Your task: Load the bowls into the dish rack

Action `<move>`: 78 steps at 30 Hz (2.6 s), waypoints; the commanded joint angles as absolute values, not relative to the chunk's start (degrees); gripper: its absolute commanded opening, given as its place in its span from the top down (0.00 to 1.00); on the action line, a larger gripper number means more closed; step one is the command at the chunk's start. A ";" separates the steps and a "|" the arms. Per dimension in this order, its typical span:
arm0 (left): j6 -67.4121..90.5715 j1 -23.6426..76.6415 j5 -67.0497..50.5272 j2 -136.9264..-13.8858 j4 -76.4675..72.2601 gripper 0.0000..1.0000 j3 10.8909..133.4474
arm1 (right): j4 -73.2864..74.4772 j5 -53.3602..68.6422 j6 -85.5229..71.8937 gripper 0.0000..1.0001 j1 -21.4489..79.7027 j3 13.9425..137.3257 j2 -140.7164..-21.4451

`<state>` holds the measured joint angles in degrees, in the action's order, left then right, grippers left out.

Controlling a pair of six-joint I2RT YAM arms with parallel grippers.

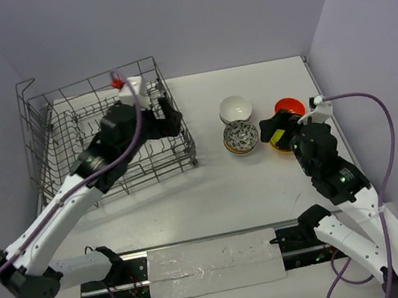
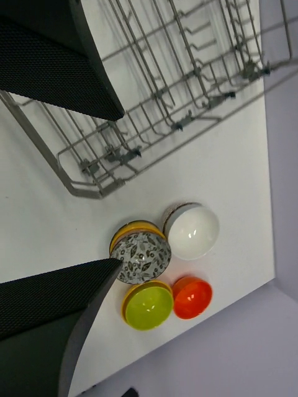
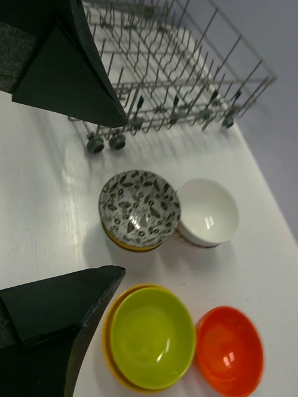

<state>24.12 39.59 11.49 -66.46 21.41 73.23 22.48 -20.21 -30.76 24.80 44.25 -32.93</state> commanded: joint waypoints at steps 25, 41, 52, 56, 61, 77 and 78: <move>-6.50 65.48 16.98 -116.18 10.28 0.19 98.43 | 34.37 -23.82 -41.22 0.00 10.99 40.78 -30.94; -6.33 63.11 12.48 -124.45 18.02 0.42 106.87 | 34.10 -23.64 -40.61 0.01 10.99 39.81 -29.36; -5.36 62.93 11.07 -127.26 21.00 0.42 108.72 | 33.84 -23.29 -40.52 0.02 10.90 39.55 -29.27; -5.19 62.67 11.25 -127.79 21.01 0.44 109.07 | 33.84 -23.20 -40.34 0.02 10.90 39.64 -29.44; -5.01 62.23 11.25 -128.76 21.53 0.47 109.77 | 33.66 -22.85 -40.43 0.02 10.90 39.29 -29.18; -4.83 61.87 11.07 -129.02 22.41 0.80 111.09 | 33.49 -22.94 -40.34 0.04 10.90 39.20 -28.39; -4.83 61.87 11.16 -128.76 22.76 0.82 111.44 | 33.49 -22.85 -40.34 0.04 10.99 39.29 -28.30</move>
<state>-4.97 62.13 11.22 -129.21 22.26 108.20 34.70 -22.63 -40.21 11.20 39.72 -28.93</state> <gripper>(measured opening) 0.198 0.962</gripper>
